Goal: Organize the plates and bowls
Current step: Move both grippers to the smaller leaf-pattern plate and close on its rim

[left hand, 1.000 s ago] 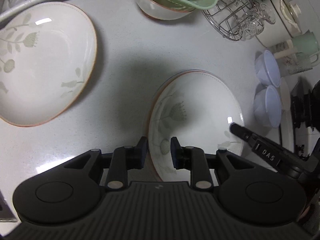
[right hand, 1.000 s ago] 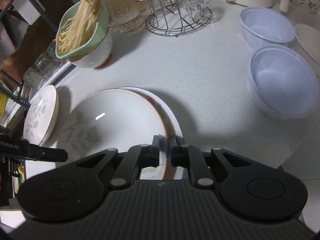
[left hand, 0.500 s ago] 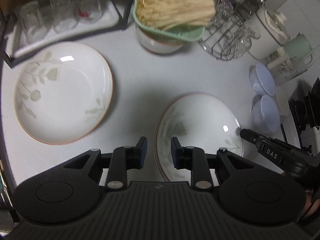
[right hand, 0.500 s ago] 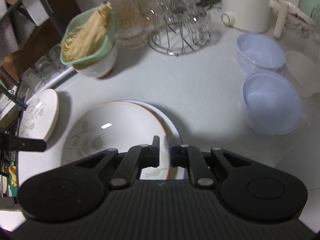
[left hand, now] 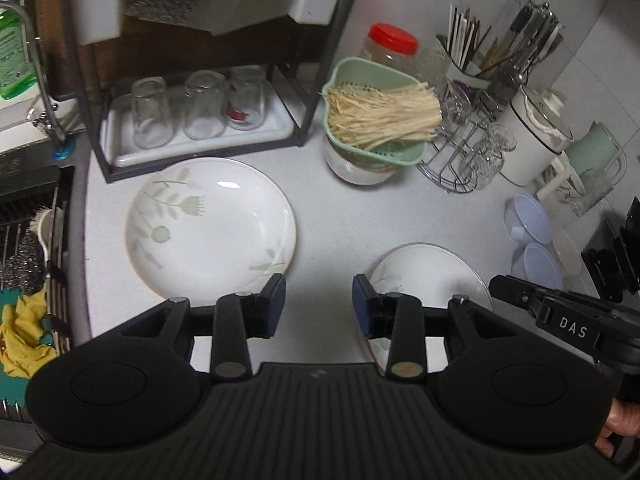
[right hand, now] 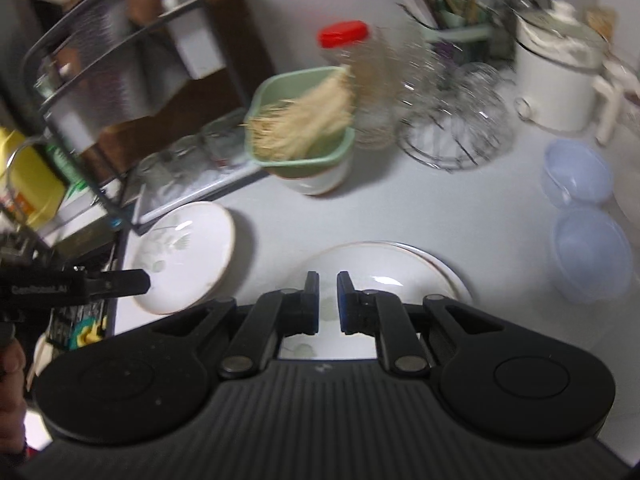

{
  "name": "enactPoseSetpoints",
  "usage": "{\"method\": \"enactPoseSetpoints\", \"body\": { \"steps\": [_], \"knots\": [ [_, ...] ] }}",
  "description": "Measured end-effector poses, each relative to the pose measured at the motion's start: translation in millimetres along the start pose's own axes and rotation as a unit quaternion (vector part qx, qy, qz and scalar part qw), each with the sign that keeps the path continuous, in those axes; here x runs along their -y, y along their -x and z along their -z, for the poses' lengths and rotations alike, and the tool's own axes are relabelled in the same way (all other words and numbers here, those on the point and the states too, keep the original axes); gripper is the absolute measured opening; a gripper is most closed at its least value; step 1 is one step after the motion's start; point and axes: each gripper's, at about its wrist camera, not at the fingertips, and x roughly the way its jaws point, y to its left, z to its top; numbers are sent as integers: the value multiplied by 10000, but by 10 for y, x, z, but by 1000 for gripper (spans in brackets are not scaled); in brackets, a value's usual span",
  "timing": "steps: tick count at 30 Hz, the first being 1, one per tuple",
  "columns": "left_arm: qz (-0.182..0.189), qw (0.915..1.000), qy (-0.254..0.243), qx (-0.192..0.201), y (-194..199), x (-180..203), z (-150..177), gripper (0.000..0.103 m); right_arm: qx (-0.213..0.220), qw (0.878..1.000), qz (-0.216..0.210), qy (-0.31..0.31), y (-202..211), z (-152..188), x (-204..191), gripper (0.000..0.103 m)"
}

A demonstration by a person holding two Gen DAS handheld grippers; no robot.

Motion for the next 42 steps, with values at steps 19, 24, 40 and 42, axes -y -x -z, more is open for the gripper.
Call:
{"method": "enactPoseSetpoints", "body": {
  "steps": [19, 24, 40, 42],
  "knots": [
    [-104, 9977, 353, 569, 692, -875, 311, 49, 383, 9974, -409, 462, 169, 18, -1087, 13],
    [-63, 9973, 387, 623, 800, -1010, 380, 50, 335, 9973, -325, 559, 218, 109, -1269, 13],
    [-71, 9985, 298, 454, 669, -1307, 544, 64, 56, 9996, -152, 238, -13, 235, -1436, 45],
    [-160, 9981, 346, 481, 619, -1361, 503, 64, 23, 9996, -190, 226, -114, 183, -1430, 45]
  ]
}}
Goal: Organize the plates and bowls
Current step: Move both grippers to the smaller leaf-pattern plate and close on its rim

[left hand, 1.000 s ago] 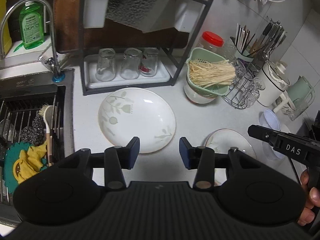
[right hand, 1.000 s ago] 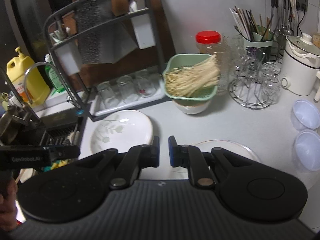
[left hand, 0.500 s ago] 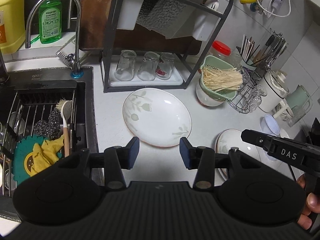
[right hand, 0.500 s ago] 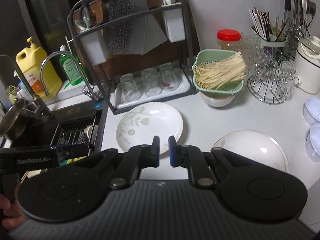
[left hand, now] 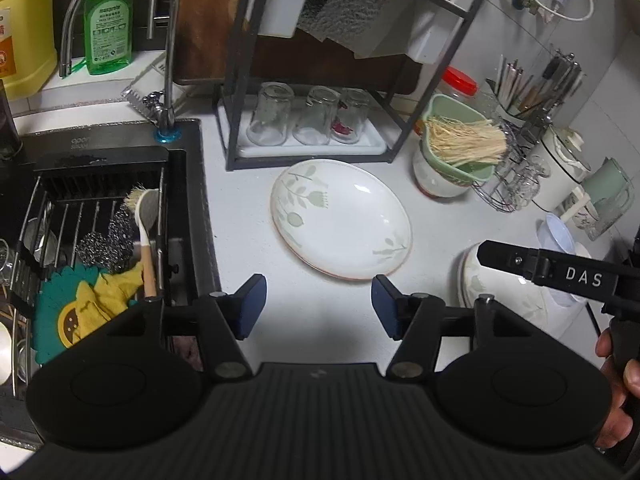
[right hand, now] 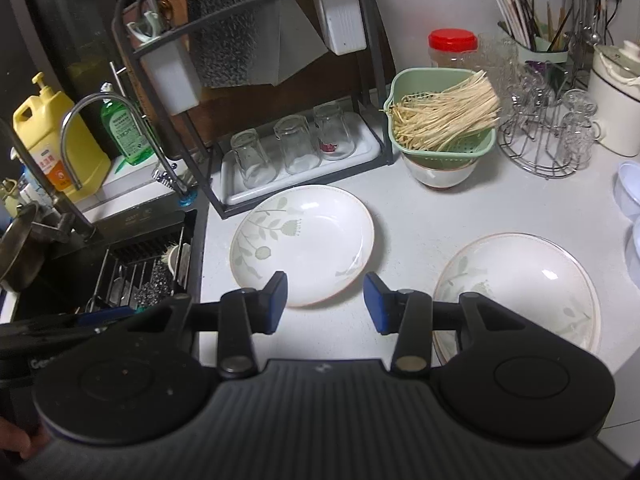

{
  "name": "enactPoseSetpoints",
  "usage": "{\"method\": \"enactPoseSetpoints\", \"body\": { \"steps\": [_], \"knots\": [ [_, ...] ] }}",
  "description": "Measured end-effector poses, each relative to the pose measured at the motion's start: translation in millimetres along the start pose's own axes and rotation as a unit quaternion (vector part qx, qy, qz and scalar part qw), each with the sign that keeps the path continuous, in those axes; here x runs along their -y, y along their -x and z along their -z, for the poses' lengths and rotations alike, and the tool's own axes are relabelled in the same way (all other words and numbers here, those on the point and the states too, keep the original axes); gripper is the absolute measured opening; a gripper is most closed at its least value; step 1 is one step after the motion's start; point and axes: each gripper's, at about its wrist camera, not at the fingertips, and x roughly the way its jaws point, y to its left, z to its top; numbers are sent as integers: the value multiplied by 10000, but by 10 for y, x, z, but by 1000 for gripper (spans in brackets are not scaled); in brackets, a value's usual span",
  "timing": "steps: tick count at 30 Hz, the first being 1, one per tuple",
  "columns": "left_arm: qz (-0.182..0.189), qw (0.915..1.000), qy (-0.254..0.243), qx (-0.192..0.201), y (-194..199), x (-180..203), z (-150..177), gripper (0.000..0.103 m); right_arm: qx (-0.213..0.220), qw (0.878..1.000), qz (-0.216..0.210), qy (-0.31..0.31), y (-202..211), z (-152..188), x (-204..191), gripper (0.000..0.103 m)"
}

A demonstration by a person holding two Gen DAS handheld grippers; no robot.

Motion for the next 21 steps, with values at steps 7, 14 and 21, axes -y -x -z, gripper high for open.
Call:
{"method": "enactPoseSetpoints", "body": {
  "steps": [7, 14, 21],
  "knots": [
    [-137, 9986, 473, 213, -313, -187, -195, 64, -271, 9992, -33, 290, -445, -179, 108, 45],
    [-388, 9961, 774, 168, -689, -308, -356, 64, -581, 9975, -162, 362, -937, -411, 309, 45],
    [-434, 9934, 1042, -178, -1096, -338, -402, 64, -886, 9951, -260, 360, -1352, -492, 476, 45]
  ]
}}
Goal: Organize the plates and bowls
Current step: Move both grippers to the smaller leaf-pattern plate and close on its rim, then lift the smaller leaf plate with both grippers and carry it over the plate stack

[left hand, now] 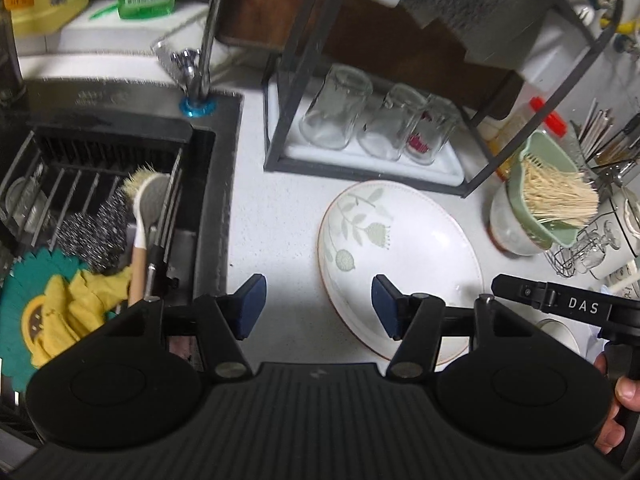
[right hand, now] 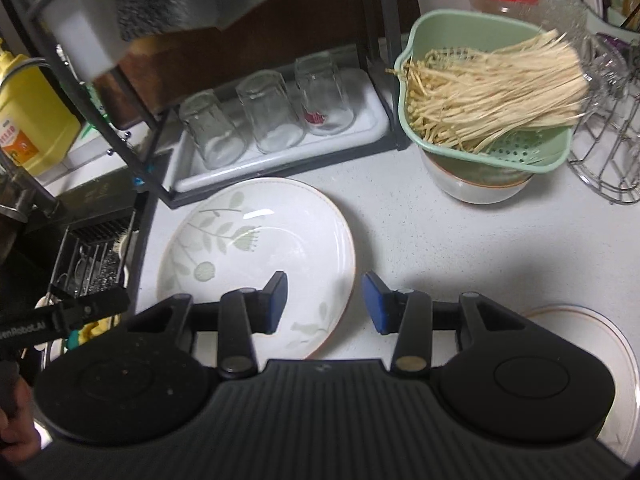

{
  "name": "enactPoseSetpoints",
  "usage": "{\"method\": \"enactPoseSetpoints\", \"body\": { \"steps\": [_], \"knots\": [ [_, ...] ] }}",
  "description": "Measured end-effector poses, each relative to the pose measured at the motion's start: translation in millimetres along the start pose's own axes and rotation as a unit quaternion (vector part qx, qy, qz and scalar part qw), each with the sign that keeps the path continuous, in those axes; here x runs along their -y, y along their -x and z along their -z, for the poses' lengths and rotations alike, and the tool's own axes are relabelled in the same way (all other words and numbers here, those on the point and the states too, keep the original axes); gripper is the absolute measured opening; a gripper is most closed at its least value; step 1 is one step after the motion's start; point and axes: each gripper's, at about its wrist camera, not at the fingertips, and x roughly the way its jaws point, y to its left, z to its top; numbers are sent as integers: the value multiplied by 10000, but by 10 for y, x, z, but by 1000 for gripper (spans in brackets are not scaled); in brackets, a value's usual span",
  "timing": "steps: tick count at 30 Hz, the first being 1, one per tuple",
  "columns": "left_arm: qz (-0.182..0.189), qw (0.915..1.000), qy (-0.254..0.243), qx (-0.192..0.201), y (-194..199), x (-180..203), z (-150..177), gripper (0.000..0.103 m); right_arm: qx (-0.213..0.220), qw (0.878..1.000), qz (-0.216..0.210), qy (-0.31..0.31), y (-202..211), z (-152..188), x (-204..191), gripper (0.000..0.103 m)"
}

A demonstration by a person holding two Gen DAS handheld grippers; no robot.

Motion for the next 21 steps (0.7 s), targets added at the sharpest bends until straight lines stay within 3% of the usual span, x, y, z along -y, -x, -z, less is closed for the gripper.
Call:
{"method": "enactPoseSetpoints", "body": {
  "steps": [11, 17, 21],
  "knots": [
    [-210, 9990, 58, -402, -469, 88, -53, 63, -361, 9993, -40, -108, -394, -143, 232, 44],
    [-143, 9986, 132, -501, -659, 120, -79, 60, -506, 9986, -65, -100, -530, -172, 250, 43],
    [-123, 9981, 61, -603, -774, 178, -98, 52, -615, 9979, -148, -154, -600, -145, 285, 34]
  ]
}}
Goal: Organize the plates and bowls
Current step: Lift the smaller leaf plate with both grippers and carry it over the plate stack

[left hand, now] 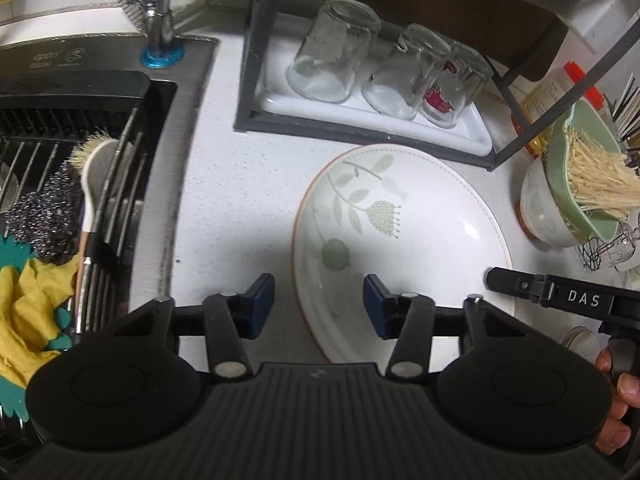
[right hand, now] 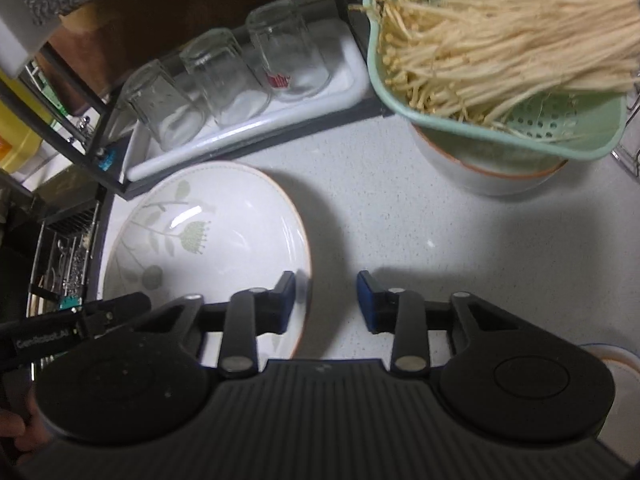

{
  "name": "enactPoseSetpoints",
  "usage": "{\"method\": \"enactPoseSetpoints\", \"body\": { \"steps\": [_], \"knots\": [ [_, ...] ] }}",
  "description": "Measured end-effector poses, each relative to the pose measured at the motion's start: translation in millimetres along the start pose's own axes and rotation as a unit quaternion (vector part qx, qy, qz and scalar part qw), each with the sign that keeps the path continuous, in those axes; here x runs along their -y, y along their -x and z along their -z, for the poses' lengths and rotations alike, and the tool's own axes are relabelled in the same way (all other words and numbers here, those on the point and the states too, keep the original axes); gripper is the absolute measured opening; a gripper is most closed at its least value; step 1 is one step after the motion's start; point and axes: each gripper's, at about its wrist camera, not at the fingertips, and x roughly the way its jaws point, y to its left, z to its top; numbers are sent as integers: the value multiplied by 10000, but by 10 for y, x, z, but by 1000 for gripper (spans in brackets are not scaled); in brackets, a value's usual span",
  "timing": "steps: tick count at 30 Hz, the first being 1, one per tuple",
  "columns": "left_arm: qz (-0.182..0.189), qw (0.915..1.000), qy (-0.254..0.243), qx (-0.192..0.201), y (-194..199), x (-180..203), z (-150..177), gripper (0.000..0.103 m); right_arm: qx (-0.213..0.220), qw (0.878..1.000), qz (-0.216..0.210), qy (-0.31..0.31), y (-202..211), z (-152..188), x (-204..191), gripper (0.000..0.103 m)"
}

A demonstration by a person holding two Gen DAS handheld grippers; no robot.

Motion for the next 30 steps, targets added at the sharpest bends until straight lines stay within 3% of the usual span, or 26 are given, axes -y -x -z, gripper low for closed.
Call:
{"method": "enactPoseSetpoints", "body": {
  "steps": [6, 18, 30],
  "knots": [
    [-42, 9998, -168, 56, -83, 106, -53, 44, -53, 9998, -167, 97, -36, 3, -47, 19],
    [315, 9995, -8, -70, -54, 26, -155, 44, -122, 9991, -380, 159, -72, 9, -39, 20],
    [447, 9984, 150, -319, 141, 86, -36, 44, -89, 9983, -566, 35, 283, 192, 54, 20]
  ]
}}
